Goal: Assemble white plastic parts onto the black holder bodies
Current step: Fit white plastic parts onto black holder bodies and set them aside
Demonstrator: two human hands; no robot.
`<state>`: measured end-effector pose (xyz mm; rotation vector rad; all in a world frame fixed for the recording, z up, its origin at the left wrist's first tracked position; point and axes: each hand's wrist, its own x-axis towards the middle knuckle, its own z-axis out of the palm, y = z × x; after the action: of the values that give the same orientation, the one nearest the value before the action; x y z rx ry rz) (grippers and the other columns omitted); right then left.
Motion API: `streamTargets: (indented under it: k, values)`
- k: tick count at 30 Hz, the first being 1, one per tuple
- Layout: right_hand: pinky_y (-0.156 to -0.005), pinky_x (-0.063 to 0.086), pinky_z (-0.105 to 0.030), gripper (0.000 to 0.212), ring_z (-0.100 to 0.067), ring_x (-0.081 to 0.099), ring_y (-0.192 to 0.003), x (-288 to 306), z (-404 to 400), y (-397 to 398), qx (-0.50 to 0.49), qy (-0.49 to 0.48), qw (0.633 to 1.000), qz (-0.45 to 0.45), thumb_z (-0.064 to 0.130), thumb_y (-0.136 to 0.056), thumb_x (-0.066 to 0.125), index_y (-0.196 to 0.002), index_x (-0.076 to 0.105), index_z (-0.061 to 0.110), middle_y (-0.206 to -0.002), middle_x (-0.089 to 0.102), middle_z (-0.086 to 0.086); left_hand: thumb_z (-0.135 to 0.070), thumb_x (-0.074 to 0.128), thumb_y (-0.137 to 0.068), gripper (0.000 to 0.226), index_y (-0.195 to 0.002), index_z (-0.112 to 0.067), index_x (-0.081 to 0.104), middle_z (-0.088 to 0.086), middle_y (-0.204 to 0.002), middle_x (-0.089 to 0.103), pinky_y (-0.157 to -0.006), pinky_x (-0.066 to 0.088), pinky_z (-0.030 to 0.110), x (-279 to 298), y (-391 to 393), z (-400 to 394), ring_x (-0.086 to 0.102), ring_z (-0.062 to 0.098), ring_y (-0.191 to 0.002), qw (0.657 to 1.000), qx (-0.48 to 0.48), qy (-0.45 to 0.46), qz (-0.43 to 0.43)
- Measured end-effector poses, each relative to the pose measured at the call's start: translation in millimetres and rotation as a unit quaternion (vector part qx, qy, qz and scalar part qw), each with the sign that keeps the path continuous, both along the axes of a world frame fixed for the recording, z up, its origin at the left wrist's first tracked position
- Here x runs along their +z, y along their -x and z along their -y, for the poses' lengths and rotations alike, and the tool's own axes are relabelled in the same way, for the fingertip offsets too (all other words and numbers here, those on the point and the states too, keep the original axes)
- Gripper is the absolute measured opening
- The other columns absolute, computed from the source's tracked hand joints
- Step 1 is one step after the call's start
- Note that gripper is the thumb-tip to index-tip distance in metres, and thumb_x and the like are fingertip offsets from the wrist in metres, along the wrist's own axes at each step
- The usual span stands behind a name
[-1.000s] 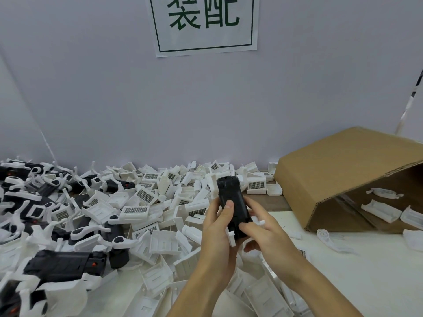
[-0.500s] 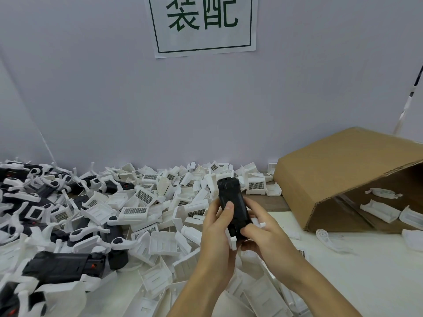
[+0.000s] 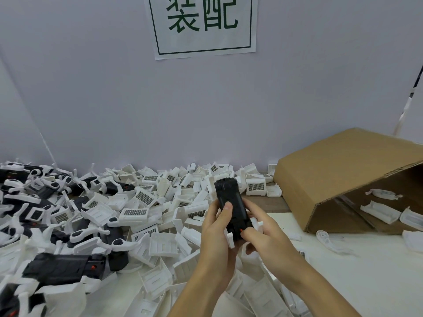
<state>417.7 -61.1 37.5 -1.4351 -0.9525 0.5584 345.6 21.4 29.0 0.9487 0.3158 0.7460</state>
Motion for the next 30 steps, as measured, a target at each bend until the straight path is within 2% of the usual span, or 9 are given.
streamTargets:
  k: [4,9,12,14,17,20,24,27,30]
  values:
    - [-0.062,0.048,-0.012,0.074,0.004,0.064,-0.075,1.1,2.4,1.1,-0.004,0.001,1.0,0.026,-0.001,-0.097,0.046,-0.102,0.059,0.071,-0.105,0.069,0.024,-0.032,0.066,-0.08,0.027,-0.103,-0.023,0.077,0.004,-0.09,0.074,-0.06,0.058,0.028,2.8,2.7,0.6,0.072,0.013,-0.074,1.0,-0.012,-0.01,0.021]
    - [-0.067,0.051,-0.018,0.059,-0.005,0.068,-0.082,3.3,3.8,0.2,-0.004,0.008,0.999,0.031,0.004,-0.096,0.051,-0.122,0.056,0.056,-0.114,0.067,0.009,-0.026,0.063,-0.094,0.025,-0.117,-0.02,0.072,0.012,-0.108,0.074,-0.069,0.06,0.035,1.9,2.2,-0.9,0.074,0.024,-0.092,1.0,0.01,-0.009,0.001]
    - [-0.092,0.055,-0.036,0.062,-0.013,0.067,-0.104,3.6,5.9,-2.7,0.004,0.006,1.0,0.021,0.019,-0.082,0.053,-0.138,0.05,0.046,-0.122,0.064,0.008,-0.025,0.064,-0.095,0.027,-0.121,-0.016,0.065,0.019,-0.111,0.072,-0.068,0.06,0.037,4.2,2.3,-3.6,0.074,0.032,-0.094,0.999,0.039,-0.002,0.0]
    - [-0.105,0.048,-0.039,0.066,-0.006,0.059,-0.121,4.2,8.7,-3.1,-0.002,-0.012,1.0,0.026,0.022,-0.078,0.049,-0.141,0.048,0.043,-0.124,0.063,0.015,-0.023,0.064,-0.096,0.028,-0.122,-0.014,0.062,0.015,-0.104,0.073,-0.066,0.06,0.035,5.8,2.1,-6.6,0.075,0.026,-0.087,0.998,0.061,0.012,0.007]
    - [-0.099,0.043,-0.024,0.06,0.003,0.049,-0.127,5.9,11.5,-0.8,-0.039,-0.061,0.995,0.063,0.026,-0.079,0.047,-0.135,0.051,0.046,-0.127,0.059,0.023,-0.024,0.063,-0.096,0.027,-0.122,-0.017,0.058,0.008,-0.096,0.074,-0.069,0.059,0.034,6.5,1.5,-9.3,0.072,0.021,-0.083,0.997,0.068,0.032,0.015]
    - [-0.097,0.042,-0.023,0.045,0.0,0.049,-0.127,7.4,12.7,3.5,-0.069,-0.092,0.987,0.114,0.036,-0.084,0.055,-0.128,0.056,0.042,-0.128,0.058,0.023,-0.028,0.06,-0.099,0.021,-0.119,-0.022,0.059,0.004,-0.1,0.075,-0.076,0.056,0.033,4.2,0.4,-10.1,0.073,0.015,-0.086,0.997,0.069,0.045,0.002]
    - [-0.095,0.038,-0.012,0.037,-0.001,0.053,-0.119,9.2,8.5,7.9,-0.121,-0.059,0.967,0.215,0.049,-0.079,0.07,-0.114,0.064,0.036,-0.116,0.062,0.022,-0.021,0.045,-0.105,0.02,-0.117,-0.017,0.061,0.006,-0.09,0.071,-0.072,0.054,0.031,4.3,1.1,-9.8,0.067,0.016,-0.074,0.995,0.067,0.071,0.024]
    - [-0.099,0.042,-0.024,0.033,0.004,0.053,-0.114,7.9,5.3,7.2,-0.159,-0.033,0.952,0.259,0.035,-0.082,0.08,-0.109,0.064,0.044,-0.108,0.063,0.03,-0.014,0.054,-0.102,0.019,-0.117,-0.02,0.063,0.013,-0.104,0.072,-0.074,0.055,0.036,5.0,2.0,-9.9,0.065,0.027,-0.085,0.997,0.065,0.044,0.005]
    - [-0.105,0.044,-0.037,0.038,0.006,0.052,-0.116,7.4,4.5,5.4,-0.181,-0.029,0.951,0.248,0.023,-0.086,0.076,-0.106,0.062,0.052,-0.107,0.064,0.032,-0.008,0.065,-0.095,0.028,-0.12,-0.019,0.06,0.013,-0.113,0.072,-0.08,0.057,0.042,4.0,-0.6,-10.1,0.07,0.032,-0.098,0.996,0.088,0.014,-0.016]
